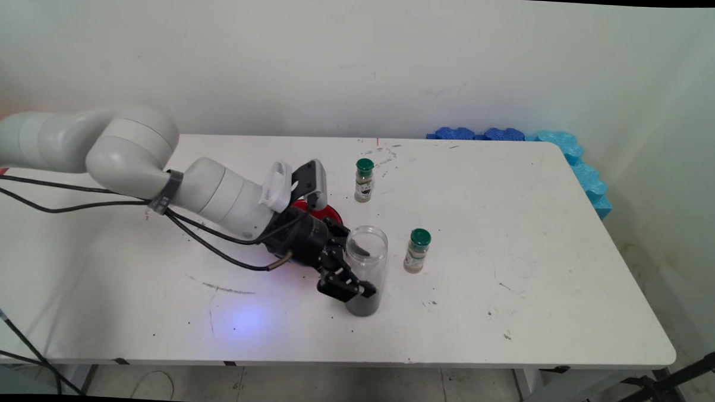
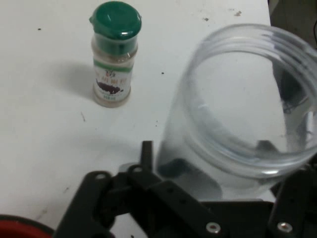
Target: Pick up the black seasoning powder from the table, then pour the black seasoning powder in the red bowl
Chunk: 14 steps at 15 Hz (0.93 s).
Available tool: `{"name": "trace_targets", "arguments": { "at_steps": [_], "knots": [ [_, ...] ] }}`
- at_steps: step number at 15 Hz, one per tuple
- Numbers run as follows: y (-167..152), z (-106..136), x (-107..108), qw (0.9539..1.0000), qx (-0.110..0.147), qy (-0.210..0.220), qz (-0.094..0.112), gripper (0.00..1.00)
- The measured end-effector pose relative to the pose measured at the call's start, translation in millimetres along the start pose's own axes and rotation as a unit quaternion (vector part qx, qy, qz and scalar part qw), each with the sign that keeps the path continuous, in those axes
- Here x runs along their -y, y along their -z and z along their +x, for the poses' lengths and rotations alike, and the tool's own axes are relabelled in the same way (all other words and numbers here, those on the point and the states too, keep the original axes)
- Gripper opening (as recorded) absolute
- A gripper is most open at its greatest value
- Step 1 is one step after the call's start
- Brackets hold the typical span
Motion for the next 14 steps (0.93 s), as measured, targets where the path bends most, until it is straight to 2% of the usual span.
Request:
{"name": "trace_targets", "arguments": {
  "at_steps": [6,14],
  "knots": [
    [4.3,2.2,-3.0,0.9999,-0.005,-0.006,-0.011,0.0],
    [55.6,18.7,-7.8,0.9995,-0.014,-0.02,-0.019,0.0]
  ]
}}
